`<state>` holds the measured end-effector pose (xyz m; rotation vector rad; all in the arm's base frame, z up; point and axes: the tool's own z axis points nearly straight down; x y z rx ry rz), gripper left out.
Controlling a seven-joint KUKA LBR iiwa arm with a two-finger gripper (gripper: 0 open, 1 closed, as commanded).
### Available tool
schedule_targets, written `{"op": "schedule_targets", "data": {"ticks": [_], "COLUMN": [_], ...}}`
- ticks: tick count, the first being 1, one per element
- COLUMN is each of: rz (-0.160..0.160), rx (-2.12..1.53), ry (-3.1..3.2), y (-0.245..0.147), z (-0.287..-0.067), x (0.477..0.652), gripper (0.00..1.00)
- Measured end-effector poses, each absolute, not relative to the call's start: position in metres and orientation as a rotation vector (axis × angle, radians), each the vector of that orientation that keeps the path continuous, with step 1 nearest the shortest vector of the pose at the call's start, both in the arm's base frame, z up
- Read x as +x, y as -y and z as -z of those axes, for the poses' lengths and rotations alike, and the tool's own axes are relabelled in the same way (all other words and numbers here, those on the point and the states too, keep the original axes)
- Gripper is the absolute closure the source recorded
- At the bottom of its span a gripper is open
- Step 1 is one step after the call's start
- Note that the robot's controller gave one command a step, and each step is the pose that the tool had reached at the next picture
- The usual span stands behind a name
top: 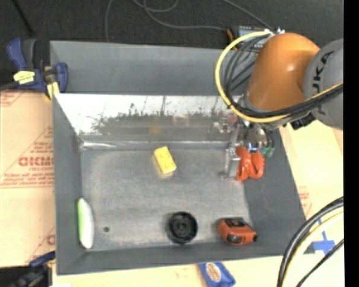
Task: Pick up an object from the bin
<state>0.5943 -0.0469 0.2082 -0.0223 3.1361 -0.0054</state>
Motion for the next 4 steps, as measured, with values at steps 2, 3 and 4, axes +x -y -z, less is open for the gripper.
{"op": "schedule_targets", "data": {"ticks": [2, 3, 4], "rz": [0.003, 0.002, -0.002], "rx": [0.107, 0.013, 0.141], "ry": [-3.137, -3.131, -3.138], "y": [0.018, -0.002, 0.006], "z": [-0.161, -0.122, -0.085], "x": [0.523, 0.52, 0.5], "gripper": [0.0, 0.0, 0.0]}}
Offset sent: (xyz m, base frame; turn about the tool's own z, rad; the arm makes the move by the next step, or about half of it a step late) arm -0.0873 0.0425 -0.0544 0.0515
